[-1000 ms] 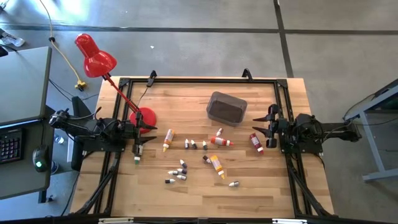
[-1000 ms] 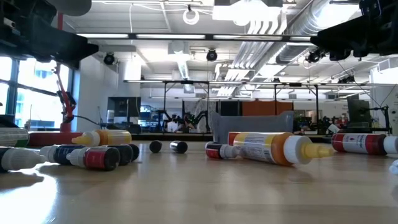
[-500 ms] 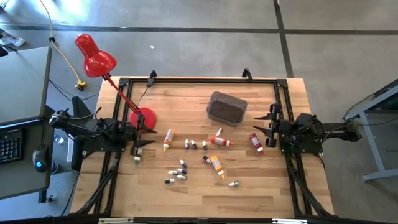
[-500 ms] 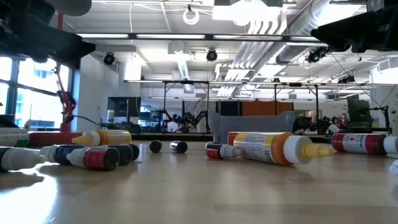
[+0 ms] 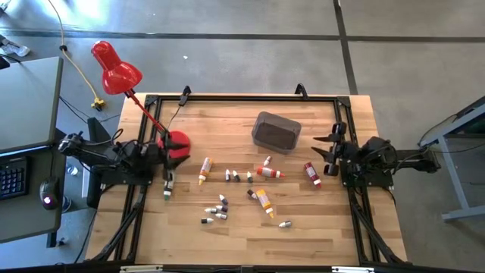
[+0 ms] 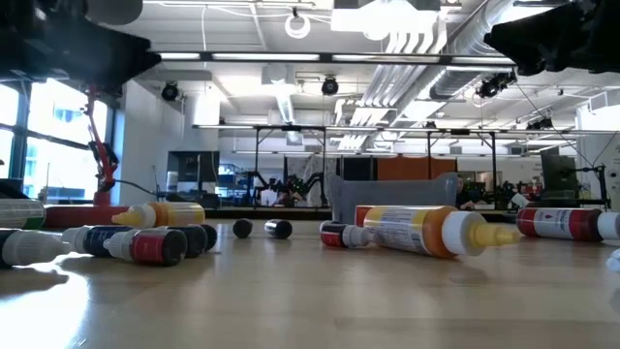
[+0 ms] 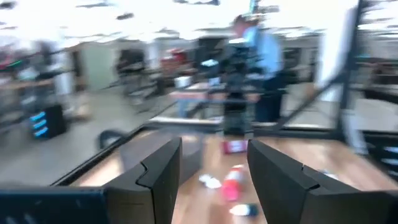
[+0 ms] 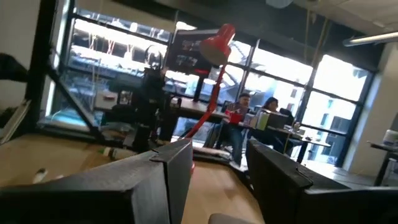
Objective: Pick & Place food coloring
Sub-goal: Put the left large yellow food coloring bottle into the bin
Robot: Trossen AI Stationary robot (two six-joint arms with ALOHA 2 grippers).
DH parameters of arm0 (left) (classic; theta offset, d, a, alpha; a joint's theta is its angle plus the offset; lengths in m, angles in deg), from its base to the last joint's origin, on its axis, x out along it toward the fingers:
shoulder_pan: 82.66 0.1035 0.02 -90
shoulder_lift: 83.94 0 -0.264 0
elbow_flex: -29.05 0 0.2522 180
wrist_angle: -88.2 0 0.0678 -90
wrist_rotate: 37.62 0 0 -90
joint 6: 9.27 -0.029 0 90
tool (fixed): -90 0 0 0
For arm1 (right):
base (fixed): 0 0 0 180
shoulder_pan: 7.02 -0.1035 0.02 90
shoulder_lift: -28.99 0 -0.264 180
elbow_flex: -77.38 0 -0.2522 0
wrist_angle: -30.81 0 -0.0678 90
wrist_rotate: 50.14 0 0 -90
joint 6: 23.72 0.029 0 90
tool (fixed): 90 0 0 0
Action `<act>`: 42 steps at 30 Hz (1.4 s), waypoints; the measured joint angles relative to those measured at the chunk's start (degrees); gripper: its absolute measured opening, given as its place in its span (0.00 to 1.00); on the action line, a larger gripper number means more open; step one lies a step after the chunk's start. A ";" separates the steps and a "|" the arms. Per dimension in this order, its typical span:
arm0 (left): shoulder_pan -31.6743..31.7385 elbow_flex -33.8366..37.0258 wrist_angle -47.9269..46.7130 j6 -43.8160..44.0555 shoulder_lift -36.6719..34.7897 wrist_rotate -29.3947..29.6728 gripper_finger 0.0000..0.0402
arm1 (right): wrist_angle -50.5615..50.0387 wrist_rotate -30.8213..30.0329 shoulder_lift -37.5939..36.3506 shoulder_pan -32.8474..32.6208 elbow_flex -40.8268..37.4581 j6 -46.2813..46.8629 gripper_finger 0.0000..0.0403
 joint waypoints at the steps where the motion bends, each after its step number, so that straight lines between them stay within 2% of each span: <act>1: 0.01 -0.62 -1.44 1.25 0.36 1.02 0.45 | 0.43 -0.05 0.00 0.00 0.00 -0.08 0.36; 7: 0.00 -10.01 -5.77 14.62 8.25 3.99 0.45 | 6.56 -0.33 0.02 0.00 0.00 -0.18 0.36; 12: 0.00 -22.02 -23.19 22.77 21.29 8.21 0.45 | 9.10 1.35 0.04 0.00 0.00 2.54 0.36; 15: 0.00 -29.04 -33.78 28.26 32.00 8.04 0.45 | 9.05 1.52 0.36 0.00 0.00 4.66 0.36; 17: 0.02 -34.17 -40.70 34.17 39.32 7.20 0.45 | 8.90 1.27 0.88 0.00 0.00 5.43 0.36; 19: 0.02 -39.78 -47.15 43.84 46.19 6.84 0.45 | 8.92 0.93 1.45 0.00 0.00 5.69 0.36; 22: 0.04 -48.01 -58.87 54.25 55.42 0.70 0.45 | 8.96 0.93 2.37 0.00 0.00 5.67 0.36; 27: 0.05 -57.62 -71.09 63.63 70.00 -8.06 0.45 | 9.12 0.93 3.30 0.00 0.00 5.28 0.36; 32: 1.78 -61.28 -73.48 64.28 80.32 -15.63 0.45 | 10.78 0.93 3.39 0.00 0.00 5.23 0.36; 38: 3.87 -61.44 -71.81 64.25 87.52 -22.26 0.45 | 16.19 0.88 4.00 0.00 0.04 5.32 0.36; 42: 3.87 -61.44 -71.82 66.12 89.86 -22.10 0.45 | 16.40 0.08 4.45 0.00 0.04 8.35 0.36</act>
